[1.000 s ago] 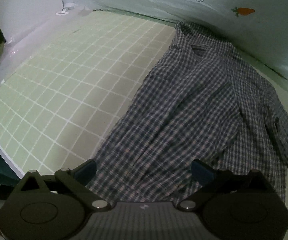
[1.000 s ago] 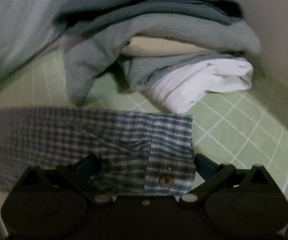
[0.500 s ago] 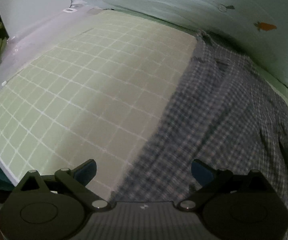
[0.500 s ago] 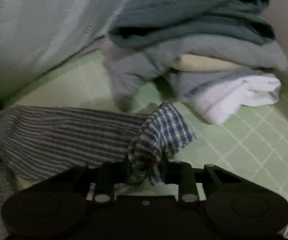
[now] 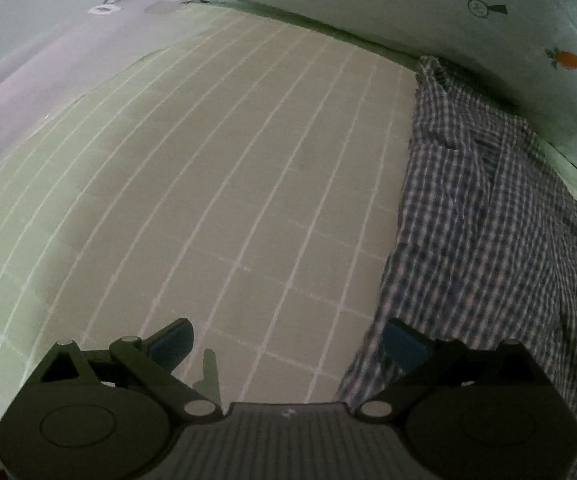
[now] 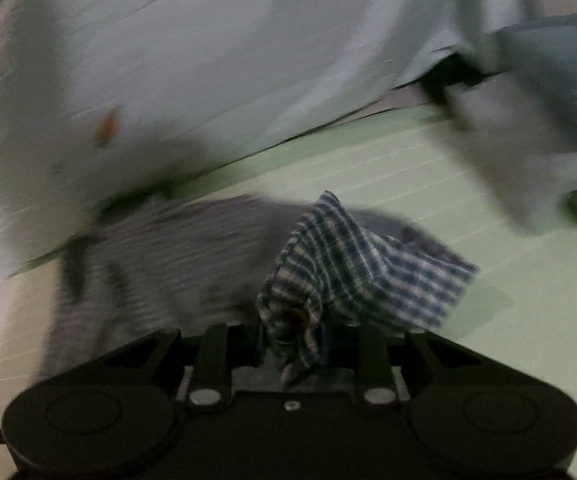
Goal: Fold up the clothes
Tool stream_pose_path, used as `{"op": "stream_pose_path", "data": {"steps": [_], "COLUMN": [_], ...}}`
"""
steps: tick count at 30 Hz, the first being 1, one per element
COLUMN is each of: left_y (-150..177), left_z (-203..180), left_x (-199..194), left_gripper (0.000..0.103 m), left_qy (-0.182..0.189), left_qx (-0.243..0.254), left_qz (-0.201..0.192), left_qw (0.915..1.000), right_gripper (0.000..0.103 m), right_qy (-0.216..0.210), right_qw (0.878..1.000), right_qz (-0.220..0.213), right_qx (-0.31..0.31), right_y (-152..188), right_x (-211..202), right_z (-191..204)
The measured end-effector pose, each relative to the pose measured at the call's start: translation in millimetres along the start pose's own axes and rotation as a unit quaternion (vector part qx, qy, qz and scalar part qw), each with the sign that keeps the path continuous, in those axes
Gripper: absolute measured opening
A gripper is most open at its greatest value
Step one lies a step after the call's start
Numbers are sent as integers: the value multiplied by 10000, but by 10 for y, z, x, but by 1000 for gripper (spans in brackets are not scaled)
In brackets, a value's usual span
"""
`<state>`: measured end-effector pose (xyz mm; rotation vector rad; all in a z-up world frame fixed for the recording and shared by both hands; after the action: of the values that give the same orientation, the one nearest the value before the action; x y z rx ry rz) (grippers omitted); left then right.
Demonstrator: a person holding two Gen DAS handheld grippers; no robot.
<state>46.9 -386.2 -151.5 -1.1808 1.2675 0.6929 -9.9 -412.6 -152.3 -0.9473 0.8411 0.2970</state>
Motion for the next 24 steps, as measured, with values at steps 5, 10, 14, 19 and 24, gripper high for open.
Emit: {"op": "stream_pose_path", "data": {"steps": [5,10,14,19,24], "left_y": [-79,-67,26,150,348], "left_z": [-56,-296,-574,-940,-1493], "left_x": [78,23,-37,-114,-189], "left_gripper": [100,100,100,100,100], "left_qy": [87,133,212,329,640], "left_qx": [106,368,574,841,1202], "left_qz": [82,-20,-79,-155,-267], "left_qw": [9999,9992,9981,9958,9903], "right_gripper": [28,62,84,88,88], "right_qy": [-726,-677,-393,699,1178], "right_qw": [9934,9913,9973,9967,9911], "right_qz": [577,704,373,277,558], "right_qx": [-670,-880,-494,-313,255], "right_y": [363,492,373,373,561], "right_x": [258,227,35,-195,-322], "right_z": [889,988,673,-37,-726]}}
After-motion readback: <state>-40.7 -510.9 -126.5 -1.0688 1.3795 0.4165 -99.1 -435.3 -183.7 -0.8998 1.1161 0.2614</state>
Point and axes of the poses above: each gripper's, at about its wrist camera, not at the fingertips, and x roughly the way its jaws point, z to its left, y to its underside, the point moved 9 cm from there along x, roughly the way its jaws point, and after that the axes turned 8 degrees about z, right-handed, at the moved point
